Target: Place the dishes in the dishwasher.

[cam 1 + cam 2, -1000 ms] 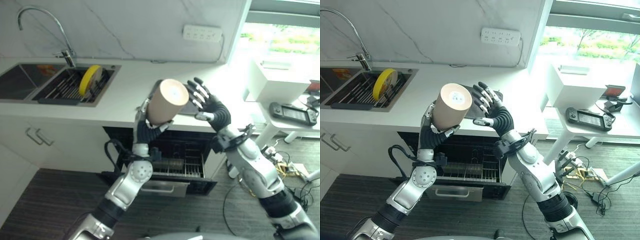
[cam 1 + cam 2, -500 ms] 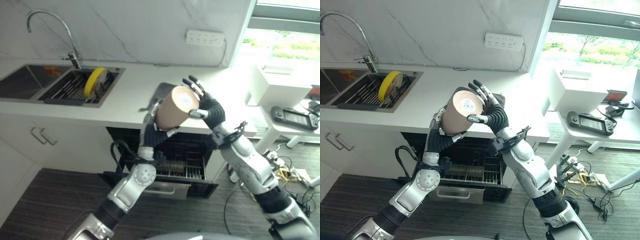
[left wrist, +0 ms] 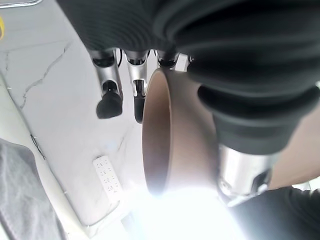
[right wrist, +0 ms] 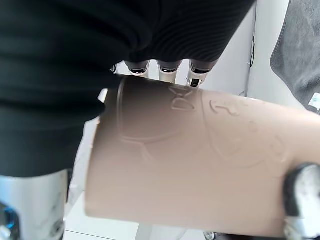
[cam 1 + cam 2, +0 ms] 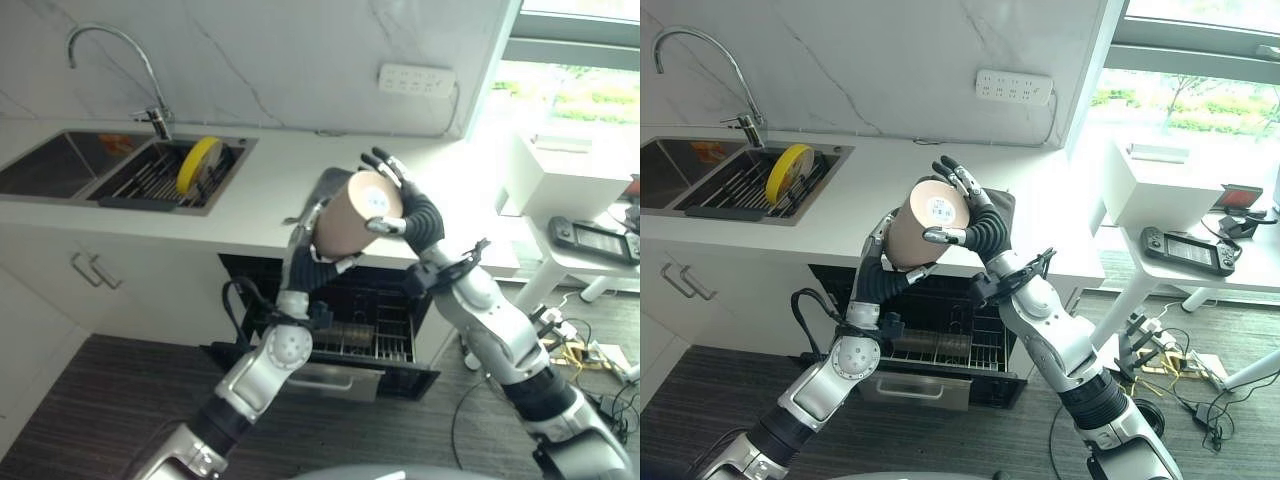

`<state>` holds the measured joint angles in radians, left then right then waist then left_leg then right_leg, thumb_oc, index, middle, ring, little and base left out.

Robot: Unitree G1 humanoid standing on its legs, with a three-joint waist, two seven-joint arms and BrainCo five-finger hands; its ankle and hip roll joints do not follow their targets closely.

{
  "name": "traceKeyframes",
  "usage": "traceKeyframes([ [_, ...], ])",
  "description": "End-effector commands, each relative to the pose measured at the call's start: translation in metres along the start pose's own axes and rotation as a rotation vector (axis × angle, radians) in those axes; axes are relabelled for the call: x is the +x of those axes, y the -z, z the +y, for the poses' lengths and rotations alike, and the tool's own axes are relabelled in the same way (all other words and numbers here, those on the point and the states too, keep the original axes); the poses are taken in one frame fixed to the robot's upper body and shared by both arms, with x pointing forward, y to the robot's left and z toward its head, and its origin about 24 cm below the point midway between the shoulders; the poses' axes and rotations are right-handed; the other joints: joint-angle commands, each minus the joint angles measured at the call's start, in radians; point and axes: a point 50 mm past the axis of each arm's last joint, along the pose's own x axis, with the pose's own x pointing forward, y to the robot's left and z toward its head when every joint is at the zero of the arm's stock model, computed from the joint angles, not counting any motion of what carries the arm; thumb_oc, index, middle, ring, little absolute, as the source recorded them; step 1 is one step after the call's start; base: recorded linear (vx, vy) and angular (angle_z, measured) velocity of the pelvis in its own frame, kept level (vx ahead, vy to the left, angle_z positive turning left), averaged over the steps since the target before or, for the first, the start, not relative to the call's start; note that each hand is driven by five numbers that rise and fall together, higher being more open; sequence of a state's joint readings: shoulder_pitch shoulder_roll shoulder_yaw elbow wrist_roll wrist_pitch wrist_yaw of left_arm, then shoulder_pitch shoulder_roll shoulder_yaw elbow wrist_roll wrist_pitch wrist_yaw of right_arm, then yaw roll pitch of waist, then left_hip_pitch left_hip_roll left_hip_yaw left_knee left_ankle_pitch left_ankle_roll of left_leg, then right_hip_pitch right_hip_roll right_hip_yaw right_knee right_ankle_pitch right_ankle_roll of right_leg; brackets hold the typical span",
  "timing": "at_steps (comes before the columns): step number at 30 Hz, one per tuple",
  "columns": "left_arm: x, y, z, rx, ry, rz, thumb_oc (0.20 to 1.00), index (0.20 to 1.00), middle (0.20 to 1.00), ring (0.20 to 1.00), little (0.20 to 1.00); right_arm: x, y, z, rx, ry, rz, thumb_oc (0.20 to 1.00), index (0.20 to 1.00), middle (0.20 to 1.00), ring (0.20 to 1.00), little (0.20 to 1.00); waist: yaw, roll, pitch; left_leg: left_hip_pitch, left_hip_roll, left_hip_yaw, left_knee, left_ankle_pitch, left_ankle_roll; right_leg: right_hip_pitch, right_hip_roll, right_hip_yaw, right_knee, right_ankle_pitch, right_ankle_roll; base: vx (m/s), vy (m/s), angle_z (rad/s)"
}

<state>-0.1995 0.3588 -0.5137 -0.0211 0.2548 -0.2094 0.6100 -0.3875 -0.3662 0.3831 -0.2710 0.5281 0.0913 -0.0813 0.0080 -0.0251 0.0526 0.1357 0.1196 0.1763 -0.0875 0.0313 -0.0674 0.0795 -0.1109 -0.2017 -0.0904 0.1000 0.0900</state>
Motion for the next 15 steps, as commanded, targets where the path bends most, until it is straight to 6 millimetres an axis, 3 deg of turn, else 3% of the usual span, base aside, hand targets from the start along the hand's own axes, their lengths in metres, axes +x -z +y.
traceKeyframes([
  [1,0.0303,-0.0221,0.0031,-0.015,0.011,-0.131,0.2,0.2,0.2,0.2,0.2,0.0223,-0.0318,0.0085,-0.059,-0.04,-0.149,1.0,1.0,1.0,1.0,1.0,0.017,-0.055,0.003,0.009,0.074,-0.013,0.0,-0.111,-0.013,0.067,-0.096,-0.021,0.003,-0.108,0.066,0.0,0.0,0.0],
  [15,0.0356,-0.0231,0.0046,-0.034,-0.007,-0.1,0.2,0.2,0.2,0.2,0.2,0.0252,-0.0271,0.0072,-0.147,-0.013,-0.131,1.0,1.0,1.0,1.0,1.0,0.014,-0.049,0.01,0.011,0.073,-0.013,0.0,-0.111,-0.012,0.068,-0.097,-0.023,0.003,-0.109,0.066,0.0,0.0,0.0],
])
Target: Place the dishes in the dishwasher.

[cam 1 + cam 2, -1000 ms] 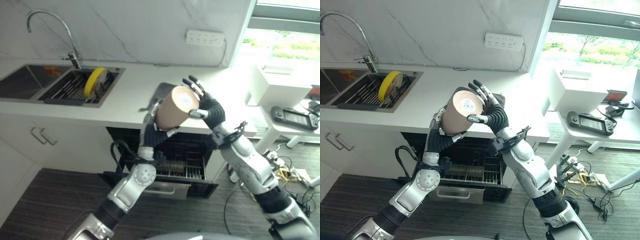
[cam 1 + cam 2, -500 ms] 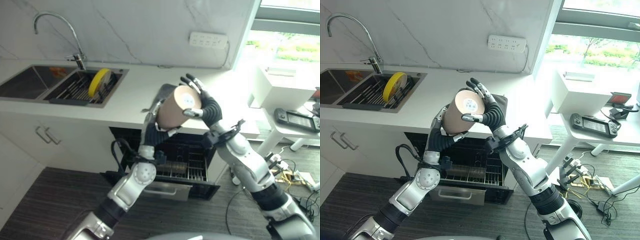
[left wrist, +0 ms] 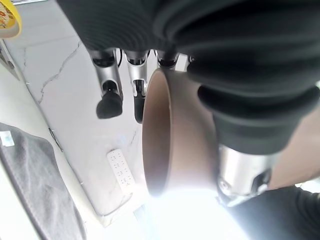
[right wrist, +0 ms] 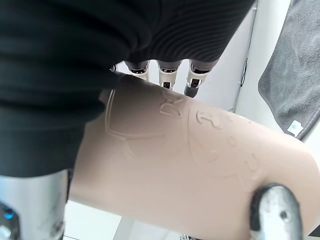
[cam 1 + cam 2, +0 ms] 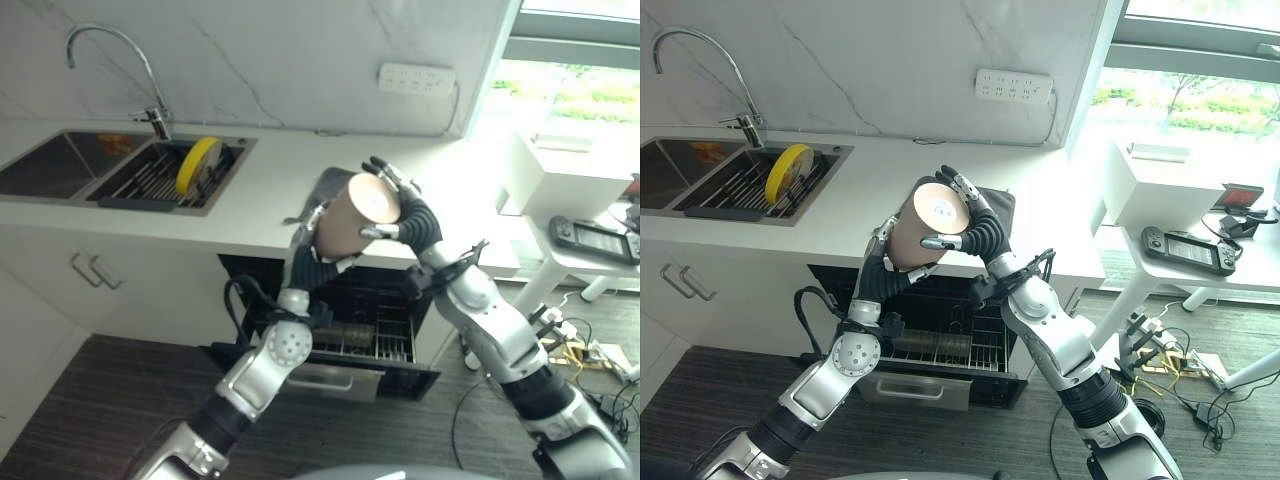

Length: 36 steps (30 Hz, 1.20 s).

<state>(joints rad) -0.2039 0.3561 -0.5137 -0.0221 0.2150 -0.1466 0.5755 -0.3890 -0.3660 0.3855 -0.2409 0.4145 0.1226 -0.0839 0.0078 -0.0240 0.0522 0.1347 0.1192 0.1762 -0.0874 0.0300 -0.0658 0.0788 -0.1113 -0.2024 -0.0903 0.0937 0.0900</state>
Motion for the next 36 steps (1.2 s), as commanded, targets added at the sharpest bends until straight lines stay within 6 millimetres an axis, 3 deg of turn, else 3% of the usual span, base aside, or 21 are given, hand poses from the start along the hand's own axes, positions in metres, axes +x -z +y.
traceKeyframes([
  [1,0.033,-0.031,0.007,-0.035,-0.037,-0.169,0.2,0.2,0.2,0.2,0.2,0.023,-0.038,0.008,-0.032,-0.027,-0.179,1.0,1.0,1.0,1.0,1.0,0.014,-0.049,0.01,0.013,0.073,-0.013,0.0,-0.109,-0.014,0.07,-0.097,-0.022,0.003,-0.102,0.066,0.04,0.006,0.0],
  [16,0.036,-0.045,0.013,-0.086,-0.081,-0.234,0.2,0.2,0.2,0.2,0.2,0.023,-0.032,0.009,0.014,-0.021,-0.152,1.0,1.0,1.0,1.0,1.0,0.017,-0.052,0.014,0.013,0.073,-0.017,0.0,-0.11,-0.014,0.072,-0.095,-0.024,0.003,-0.104,0.063,0.01,0.0,0.0],
  [36,0.035,-0.05,0.005,-0.074,-0.035,-0.262,0.2,0.2,0.2,0.2,0.2,0.027,-0.037,0.013,0.005,-0.023,-0.182,1.0,1.0,1.0,1.0,1.0,0.016,-0.054,0.016,0.011,0.073,-0.015,0.0,-0.109,-0.012,0.068,-0.093,-0.02,0.003,-0.103,0.061,0.0,0.0,0.0],
])
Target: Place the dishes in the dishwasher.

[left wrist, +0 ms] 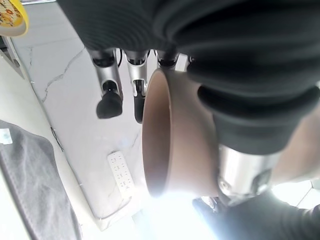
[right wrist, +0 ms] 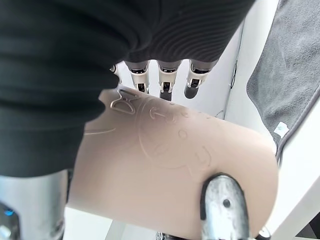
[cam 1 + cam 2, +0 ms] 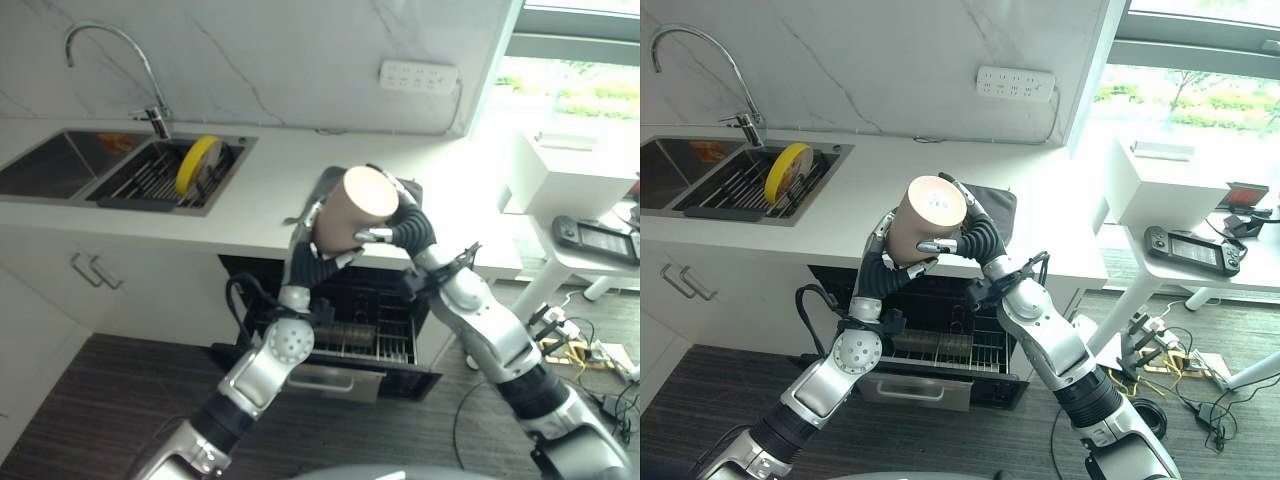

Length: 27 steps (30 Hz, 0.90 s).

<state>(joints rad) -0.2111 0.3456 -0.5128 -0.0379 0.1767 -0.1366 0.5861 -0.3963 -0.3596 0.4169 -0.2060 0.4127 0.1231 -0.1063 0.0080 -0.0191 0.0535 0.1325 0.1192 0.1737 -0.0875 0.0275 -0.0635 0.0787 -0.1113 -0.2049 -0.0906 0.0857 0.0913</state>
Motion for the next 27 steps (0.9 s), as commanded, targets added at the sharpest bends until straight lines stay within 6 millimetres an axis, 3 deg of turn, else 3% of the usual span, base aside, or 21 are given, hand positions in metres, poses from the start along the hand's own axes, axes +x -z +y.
traceKeyframes([
  [1,0.031,-0.047,0.002,-0.032,-0.002,-0.27,0.2,0.2,0.2,0.2,0.2,0.023,-0.048,0.009,0.011,-0.021,-0.228,1.0,1.0,1.0,1.0,1.0,0.016,-0.059,0.015,0.014,0.073,-0.013,0.0,-0.106,-0.014,0.069,-0.093,-0.018,0.003,-0.095,0.06,0.0,0.0,0.0],
  [4,0.03,-0.046,0.001,-0.032,0.004,-0.268,0.2,0.2,0.2,0.2,0.2,0.022,-0.052,0.007,0.032,0.012,-0.265,1.0,1.0,1.0,1.0,1.0,0.017,-0.057,0.016,0.013,0.073,-0.014,0.0,-0.105,-0.015,0.07,-0.093,-0.019,0.003,-0.095,0.059,0.0,0.0,0.0],
  [5,0.03,-0.046,0.001,-0.033,0.003,-0.269,0.2,0.2,0.2,0.2,0.2,0.022,-0.057,0.007,0.042,0.031,-0.308,0.2,0.2,0.2,0.2,0.2,0.017,-0.055,0.017,0.012,0.073,-0.014,0.0,-0.105,-0.015,0.068,-0.093,-0.02,0.003,-0.095,0.059,0.0,0.0,0.0],
  [12,0.031,-0.051,0.0,-0.034,0.002,-0.289,0.2,0.2,0.2,0.2,0.2,0.018,-0.071,0.007,0.038,0.068,-0.427,0.2,0.2,0.2,0.2,0.2,0.017,-0.047,0.02,0.008,0.07,-0.018,0.0,-0.105,-0.014,0.066,-0.094,-0.018,0.003,-0.095,0.06,0.0,0.0,0.0],
  [26,0.031,-0.047,0.0,-0.05,-0.007,-0.28,0.203,0.203,0.203,0.203,0.203,0.017,-0.066,0.005,-0.066,0.055,-0.399,0.2,0.2,0.2,0.2,0.2,0.012,-0.049,0.019,0.011,0.069,-0.013,0.0,-0.108,-0.011,0.064,-0.095,-0.011,0.003,-0.095,0.061,0.0,0.0,0.0],
  [27,0.031,-0.047,0.0,-0.046,-0.007,-0.278,0.401,0.401,0.401,0.401,0.401,0.017,-0.066,0.005,-0.067,0.056,-0.4,0.2,0.2,0.2,0.2,0.2,0.012,-0.049,0.019,0.011,0.069,-0.013,0.0,-0.108,-0.011,0.064,-0.095,-0.011,0.003,-0.095,0.061,0.0,0.0,0.0],
])
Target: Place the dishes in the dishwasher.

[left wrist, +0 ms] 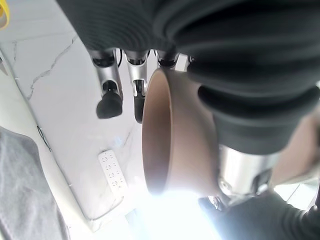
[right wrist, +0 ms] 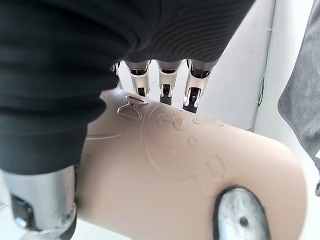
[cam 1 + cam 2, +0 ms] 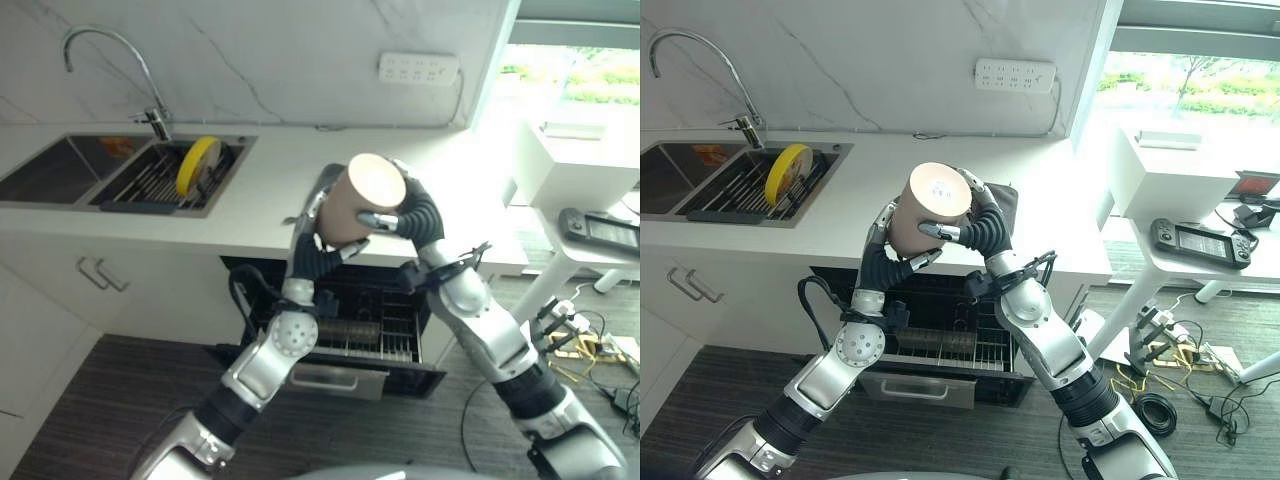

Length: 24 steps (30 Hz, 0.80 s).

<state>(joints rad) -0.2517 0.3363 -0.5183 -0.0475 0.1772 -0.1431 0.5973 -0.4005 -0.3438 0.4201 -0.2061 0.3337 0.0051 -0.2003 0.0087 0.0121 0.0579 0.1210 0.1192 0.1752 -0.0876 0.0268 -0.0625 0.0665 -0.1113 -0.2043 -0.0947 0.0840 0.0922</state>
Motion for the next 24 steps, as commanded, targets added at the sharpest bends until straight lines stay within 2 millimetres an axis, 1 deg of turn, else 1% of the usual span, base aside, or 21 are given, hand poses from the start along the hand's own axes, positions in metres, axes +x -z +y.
traceKeyframes([
  [1,0.023,-0.034,0.0,-0.021,0.003,-0.223,1.0,1.0,1.0,1.0,1.0,0.023,-0.052,0.005,-0.013,-0.029,-0.274,0.2,0.2,0.2,0.2,0.2,0.01,-0.08,0.015,0.023,0.07,-0.014,0.0,-0.108,-0.012,0.076,-0.095,-0.011,0.007,-0.093,0.06,0.0,0.0,0.0],
  [2,0.023,-0.034,0.0,-0.028,0.015,-0.219,1.0,1.0,1.0,1.0,1.0,0.022,-0.052,0.004,-0.018,-0.026,-0.279,0.2,0.2,0.2,0.2,0.2,0.01,-0.08,0.015,0.023,0.07,-0.014,0.0,-0.107,-0.012,0.077,-0.095,-0.011,0.007,-0.094,0.059,0.0,0.0,0.0],
  [10,0.017,-0.009,0.003,-0.074,0.042,-0.018,1.0,1.0,1.0,1.0,1.0,0.014,-0.056,-0.008,-0.015,0.043,-0.3,0.2,0.2,0.2,0.2,0.2,0.007,-0.072,0.02,0.023,0.068,-0.014,0.0,-0.105,-0.012,0.077,-0.094,-0.012,0.007,-0.094,0.059,0.0,0.0,0.0],
  [13,0.007,0.008,0.003,-0.199,0.103,0.145,1.0,1.0,1.0,1.0,1.0,0.007,-0.053,-0.019,-0.036,0.086,-0.289,0.2,0.2,0.2,0.2,0.2,0.006,-0.067,0.025,0.023,0.067,-0.014,0.0,-0.102,-0.012,0.076,-0.094,-0.014,0.007,-0.092,0.06,0.0,0.0,0.0],
  [14,0.004,0.011,0.005,-0.234,0.108,0.175,1.0,1.0,1.0,1.0,1.0,0.004,-0.051,-0.023,-0.043,0.101,-0.282,0.2,0.2,0.2,0.2,0.2,0.007,-0.063,0.026,0.026,0.069,-0.015,0.0,-0.109,-0.014,0.08,-0.094,-0.016,0.007,-0.098,0.061,0.0,0.0,0.0],
  [17,0.0,0.017,0.011,-0.264,0.084,0.215,1.0,1.0,1.0,1.0,1.0,-0.001,-0.049,-0.029,-0.058,0.123,-0.279,0.2,0.2,0.2,0.2,0.2,0.006,-0.058,0.031,0.027,0.07,-0.014,0.0,-0.106,-0.015,0.081,-0.094,-0.018,0.007,-0.098,0.061,0.0,0.0,0.0],
  [20,-0.004,0.023,0.019,-0.291,0.084,0.251,1.0,1.0,1.0,1.0,1.0,-0.007,-0.048,-0.037,-0.084,0.141,-0.275,0.2,0.2,0.2,0.2,0.2,0.007,-0.053,0.035,0.026,0.07,-0.014,0.0,-0.104,-0.016,0.081,-0.095,-0.022,0.007,-0.098,0.061,0.0,0.0,0.0],
  [22,-0.007,0.026,0.03,-0.281,0.054,0.265,1.0,1.0,1.0,1.0,1.0,-0.013,-0.047,-0.045,-0.104,0.152,-0.266,0.2,0.2,0.2,0.2,0.2,0.007,-0.049,0.037,0.026,0.069,-0.016,0.0,-0.102,-0.016,0.081,-0.095,-0.023,0.007,-0.097,0.06,0.0,0.0,0.0],
  [24,-0.009,0.028,0.049,-0.251,-0.001,0.257,1.0,1.0,1.0,1.0,1.0,-0.024,-0.048,-0.055,-0.103,0.164,-0.257,0.2,0.2,0.2,0.2,0.2,0.007,-0.045,0.042,0.023,0.07,-0.016,0.0,-0.098,-0.016,0.079,-0.097,-0.025,0.007,-0.096,0.06,0.0,0.0,0.0],
])
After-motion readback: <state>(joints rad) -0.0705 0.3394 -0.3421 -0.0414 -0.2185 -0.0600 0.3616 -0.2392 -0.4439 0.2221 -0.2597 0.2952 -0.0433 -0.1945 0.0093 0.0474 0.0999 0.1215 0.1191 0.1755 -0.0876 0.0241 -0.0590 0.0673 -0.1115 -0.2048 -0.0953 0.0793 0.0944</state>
